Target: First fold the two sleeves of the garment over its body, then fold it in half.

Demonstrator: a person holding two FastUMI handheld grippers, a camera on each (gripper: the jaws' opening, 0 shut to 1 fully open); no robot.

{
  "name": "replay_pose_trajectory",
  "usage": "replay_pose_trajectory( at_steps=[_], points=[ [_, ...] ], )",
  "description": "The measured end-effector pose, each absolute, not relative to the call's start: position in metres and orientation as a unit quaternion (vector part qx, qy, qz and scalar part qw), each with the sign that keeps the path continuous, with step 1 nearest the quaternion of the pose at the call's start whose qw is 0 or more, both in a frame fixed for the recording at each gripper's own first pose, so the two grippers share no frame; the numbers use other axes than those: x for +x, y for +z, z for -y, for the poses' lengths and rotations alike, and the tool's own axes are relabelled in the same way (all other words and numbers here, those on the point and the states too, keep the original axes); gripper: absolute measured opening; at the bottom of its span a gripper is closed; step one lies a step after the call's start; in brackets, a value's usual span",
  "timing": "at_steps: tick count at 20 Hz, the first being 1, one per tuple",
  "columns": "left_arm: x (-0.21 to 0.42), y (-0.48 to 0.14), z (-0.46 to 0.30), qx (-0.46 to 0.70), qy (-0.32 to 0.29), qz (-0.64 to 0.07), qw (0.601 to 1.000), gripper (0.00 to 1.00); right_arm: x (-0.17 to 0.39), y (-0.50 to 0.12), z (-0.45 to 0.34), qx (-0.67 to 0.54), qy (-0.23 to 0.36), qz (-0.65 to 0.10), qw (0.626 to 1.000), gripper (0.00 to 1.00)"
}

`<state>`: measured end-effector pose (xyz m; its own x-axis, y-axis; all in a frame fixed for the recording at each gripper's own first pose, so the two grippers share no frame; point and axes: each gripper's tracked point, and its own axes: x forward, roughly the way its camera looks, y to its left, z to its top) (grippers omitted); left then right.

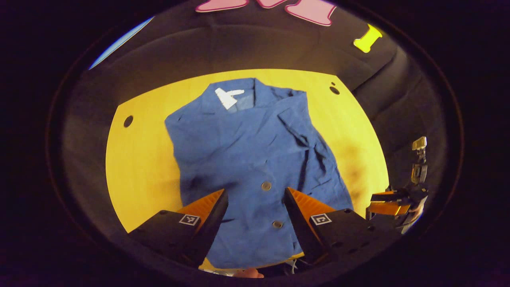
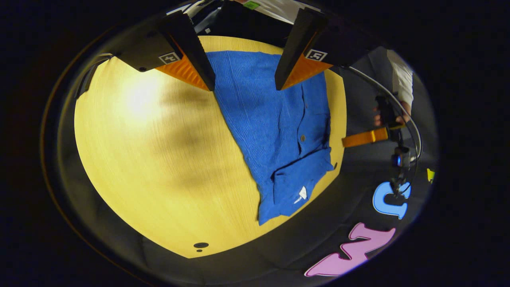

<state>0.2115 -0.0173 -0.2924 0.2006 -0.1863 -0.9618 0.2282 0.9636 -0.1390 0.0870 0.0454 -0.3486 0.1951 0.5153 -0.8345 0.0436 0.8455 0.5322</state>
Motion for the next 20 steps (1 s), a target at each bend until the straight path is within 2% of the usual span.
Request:
replay_pose_trajectory(
  at_steps=[6,10,14,20],
  points=[
    [0.086,-0.357,-0.064,-0.024,-0.053,-0.700,0.712,0.84,0.061,-0.376,-0.048,0.164,0.136,-0.673,0.708,0.98],
    [0.032,-0.384,-0.087,-0.029,-0.019,-0.731,0.682,0.83,0.043,-0.388,-0.035,0.122,0.109,-0.704,0.691,0.99],
    [0.006,-0.397,-0.091,-0.035,-0.018,-0.746,0.665,0.83,0.025,-0.402,-0.023,0.062,0.101,-0.724,0.680,0.99],
    [0.001,-0.414,-0.093,0.005,-0.018,-0.748,0.663,0.84,0.006,-0.421,-0.021,0.007,0.112,-0.737,0.666,0.99]
  ],
)
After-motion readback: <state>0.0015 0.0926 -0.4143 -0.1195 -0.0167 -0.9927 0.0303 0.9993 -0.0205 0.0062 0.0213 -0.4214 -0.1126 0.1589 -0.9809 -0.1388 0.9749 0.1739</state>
